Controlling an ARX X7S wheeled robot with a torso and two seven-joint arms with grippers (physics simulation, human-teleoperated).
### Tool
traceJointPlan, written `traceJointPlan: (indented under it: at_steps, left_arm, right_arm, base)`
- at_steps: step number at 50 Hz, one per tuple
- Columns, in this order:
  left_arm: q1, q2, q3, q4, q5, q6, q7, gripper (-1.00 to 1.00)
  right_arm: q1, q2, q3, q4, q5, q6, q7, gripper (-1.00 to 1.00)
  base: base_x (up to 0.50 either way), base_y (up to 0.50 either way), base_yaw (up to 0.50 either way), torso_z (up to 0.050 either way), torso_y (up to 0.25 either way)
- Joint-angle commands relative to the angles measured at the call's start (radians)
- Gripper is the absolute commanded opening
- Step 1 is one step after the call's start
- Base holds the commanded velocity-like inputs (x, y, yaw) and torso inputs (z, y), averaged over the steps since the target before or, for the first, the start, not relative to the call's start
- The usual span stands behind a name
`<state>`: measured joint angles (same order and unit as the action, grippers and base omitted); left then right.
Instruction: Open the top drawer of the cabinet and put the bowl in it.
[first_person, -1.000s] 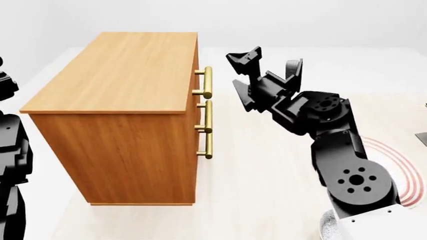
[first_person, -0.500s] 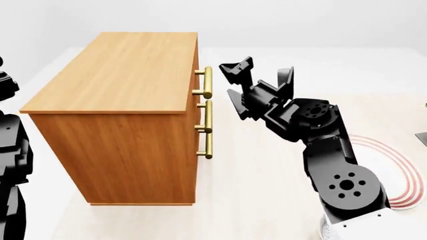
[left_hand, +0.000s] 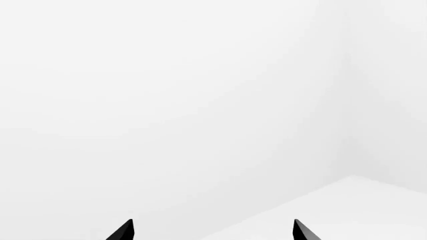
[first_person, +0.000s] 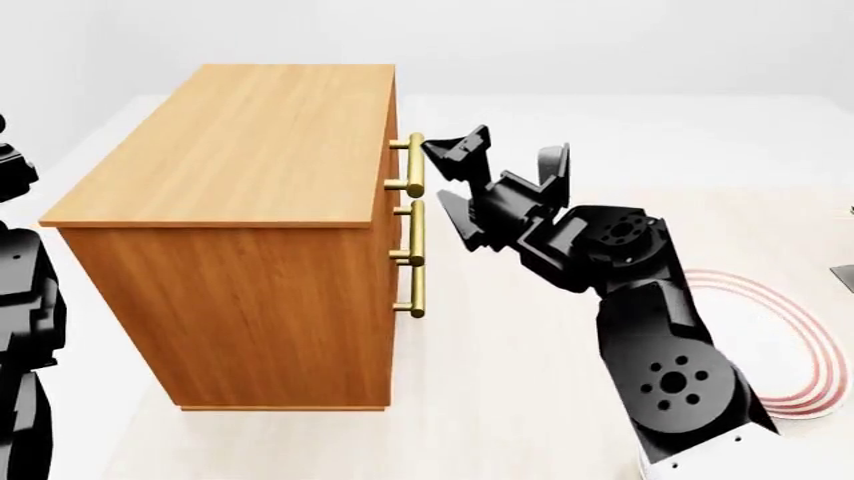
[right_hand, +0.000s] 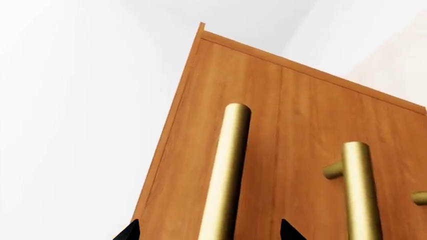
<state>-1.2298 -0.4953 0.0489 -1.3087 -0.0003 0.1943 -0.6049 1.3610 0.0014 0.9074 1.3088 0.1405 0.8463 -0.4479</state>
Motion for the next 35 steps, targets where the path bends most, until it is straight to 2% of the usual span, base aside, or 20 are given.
traceJointPlan:
  at_steps: [1, 6, 17, 31, 32, 35]
  left_arm:
    - [-0.001, 0.001, 0.000, 0.000, 0.001, 0.000, 0.000, 1.00]
    - [0.000, 0.000, 0.000, 0.000, 0.000, 0.000, 0.000, 1.00]
    - [0.000, 0.000, -0.003, 0.000, -0.001, 0.001, 0.002, 1.00]
    - [0.001, 0.000, -0.001, 0.000, 0.001, 0.002, 0.001, 1.00]
    - [0.001, 0.000, -0.002, 0.000, 0.000, 0.002, 0.001, 1.00]
    - [0.001, 0.000, -0.002, 0.000, 0.000, 0.003, 0.002, 1.00]
  right_arm:
    - [-0.007, -0.001, -0.050, 0.000, 0.062, 0.032, -0.003, 1.00]
    - [-0.012, -0.001, -0.086, 0.000, 0.102, 0.036, 0.004, 1.00]
    - [-0.032, -0.001, -0.277, 0.000, 0.311, 0.030, 0.037, 1.00]
    - [-0.040, -0.001, -0.374, 0.000, 0.413, 0.018, 0.052, 1.00]
    - [-0.040, -0.001, -0.384, 0.000, 0.419, 0.012, 0.056, -1.00]
    - [-0.039, -0.001, -0.418, 0.000, 0.442, 0.006, 0.058, -1.00]
  base:
    - [0.00, 0.00, 0.00, 0.000, 0.000]
    - [0.00, 0.00, 0.00, 0.000, 0.000]
    - [0.00, 0.00, 0.00, 0.000, 0.000]
    - [0.00, 0.00, 0.00, 0.000, 0.000]
    - [0.00, 0.00, 0.00, 0.000, 0.000]
    - [0.00, 0.00, 0.00, 0.000, 0.000]
